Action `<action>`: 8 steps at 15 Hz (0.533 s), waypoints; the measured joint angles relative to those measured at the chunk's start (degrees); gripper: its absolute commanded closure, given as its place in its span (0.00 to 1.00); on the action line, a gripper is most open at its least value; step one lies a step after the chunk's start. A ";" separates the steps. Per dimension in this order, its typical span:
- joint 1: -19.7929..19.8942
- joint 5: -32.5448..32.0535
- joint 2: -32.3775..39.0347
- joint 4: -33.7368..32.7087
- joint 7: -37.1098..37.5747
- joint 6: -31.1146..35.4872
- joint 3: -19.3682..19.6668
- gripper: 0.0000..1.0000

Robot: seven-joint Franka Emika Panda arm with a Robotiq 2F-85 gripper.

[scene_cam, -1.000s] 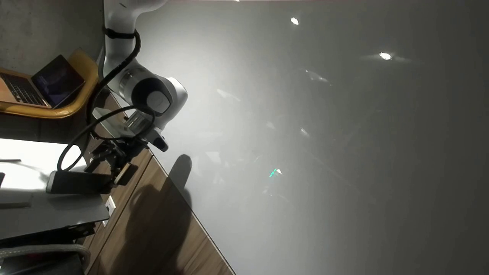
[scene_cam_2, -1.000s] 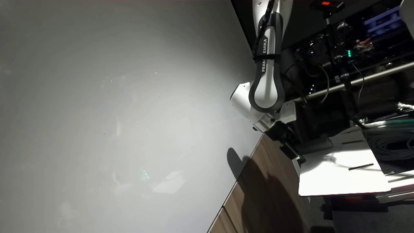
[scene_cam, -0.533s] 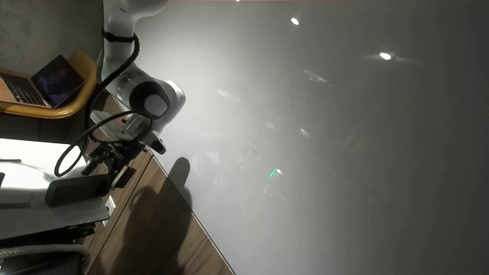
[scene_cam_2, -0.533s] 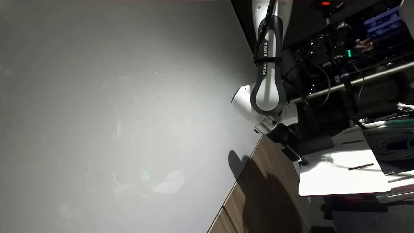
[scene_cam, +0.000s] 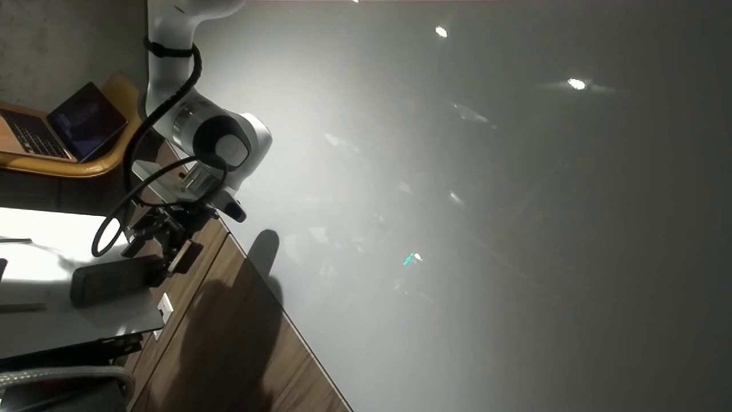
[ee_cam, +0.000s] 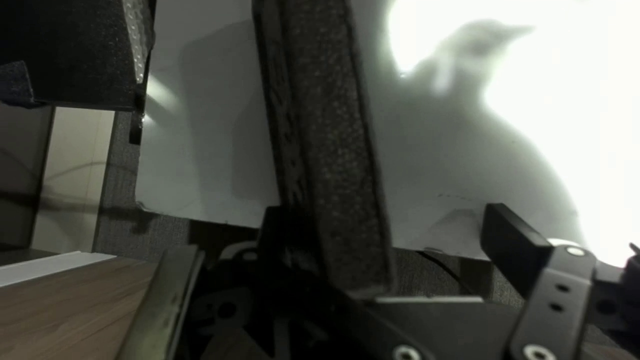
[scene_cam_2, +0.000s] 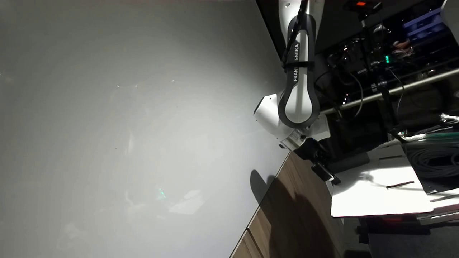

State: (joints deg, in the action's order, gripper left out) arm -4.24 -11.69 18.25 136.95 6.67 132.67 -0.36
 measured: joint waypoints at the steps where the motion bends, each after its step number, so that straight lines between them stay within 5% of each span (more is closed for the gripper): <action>1: -0.48 -0.69 -0.28 0.03 0.82 -0.14 0.00 0.00; 8: -0.96 -4.16 -3.45 1.88 4.56 -0.92 0.13 0.00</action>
State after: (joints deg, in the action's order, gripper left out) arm -5.20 -15.85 14.81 138.83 11.23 131.75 -0.22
